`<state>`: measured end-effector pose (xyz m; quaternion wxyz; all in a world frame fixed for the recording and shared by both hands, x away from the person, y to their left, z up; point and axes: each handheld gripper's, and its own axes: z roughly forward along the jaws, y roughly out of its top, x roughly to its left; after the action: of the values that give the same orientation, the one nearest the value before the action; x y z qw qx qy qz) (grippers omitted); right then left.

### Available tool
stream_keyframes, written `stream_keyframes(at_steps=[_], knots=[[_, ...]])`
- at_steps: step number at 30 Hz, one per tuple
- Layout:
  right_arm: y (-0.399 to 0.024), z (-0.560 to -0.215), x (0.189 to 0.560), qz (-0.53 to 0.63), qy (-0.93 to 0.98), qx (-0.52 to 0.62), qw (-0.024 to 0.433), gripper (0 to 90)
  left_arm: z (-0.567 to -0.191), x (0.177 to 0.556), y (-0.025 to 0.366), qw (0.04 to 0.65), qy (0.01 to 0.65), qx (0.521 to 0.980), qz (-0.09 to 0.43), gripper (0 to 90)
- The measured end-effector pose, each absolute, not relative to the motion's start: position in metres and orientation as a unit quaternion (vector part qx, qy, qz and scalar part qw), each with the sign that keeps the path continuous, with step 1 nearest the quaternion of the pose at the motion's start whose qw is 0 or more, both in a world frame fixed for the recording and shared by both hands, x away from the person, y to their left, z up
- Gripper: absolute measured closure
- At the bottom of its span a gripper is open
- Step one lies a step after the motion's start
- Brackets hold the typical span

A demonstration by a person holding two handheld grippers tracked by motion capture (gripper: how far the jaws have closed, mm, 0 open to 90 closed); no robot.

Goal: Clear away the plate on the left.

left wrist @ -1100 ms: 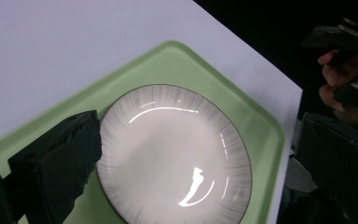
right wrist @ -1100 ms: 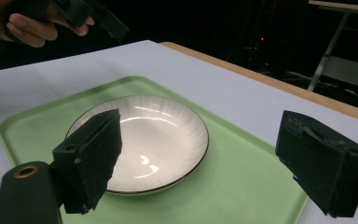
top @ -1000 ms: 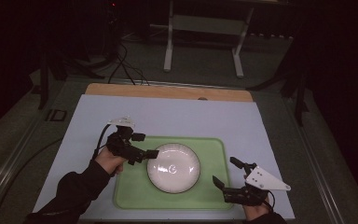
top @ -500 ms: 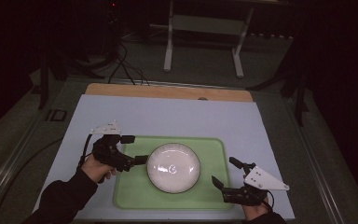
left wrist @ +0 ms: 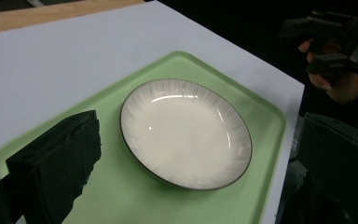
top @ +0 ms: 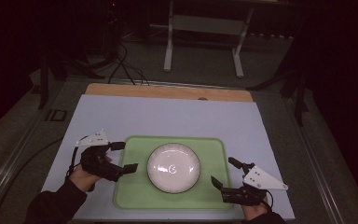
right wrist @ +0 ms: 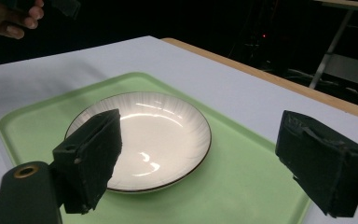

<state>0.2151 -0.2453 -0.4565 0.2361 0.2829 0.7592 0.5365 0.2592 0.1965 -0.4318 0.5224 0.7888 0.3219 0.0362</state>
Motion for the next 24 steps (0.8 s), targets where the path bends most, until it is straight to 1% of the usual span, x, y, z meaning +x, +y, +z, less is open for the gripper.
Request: stream_keyframes(at_steps=[7, 14, 24], knots=[[-0.245, -0.457, 0.215, 0.536, 0.760, 0.282, 0.235, 14.2, -0.443, 0.252, 0.202, 0.525, 0.318, 0.789, 0.036, 0.0], [-0.245, -0.457, 0.216, 0.535, 0.761, 0.282, 0.234, 14.2, -0.451, 0.247, 0.204, 0.528, 0.300, 0.793, 0.046, 0.0], [-0.246, -0.457, 0.216, 0.535, 0.760, 0.284, 0.235, 14.2, -0.466, 0.241, 0.206, 0.520, 0.301, 0.798, 0.048, 0.0]])
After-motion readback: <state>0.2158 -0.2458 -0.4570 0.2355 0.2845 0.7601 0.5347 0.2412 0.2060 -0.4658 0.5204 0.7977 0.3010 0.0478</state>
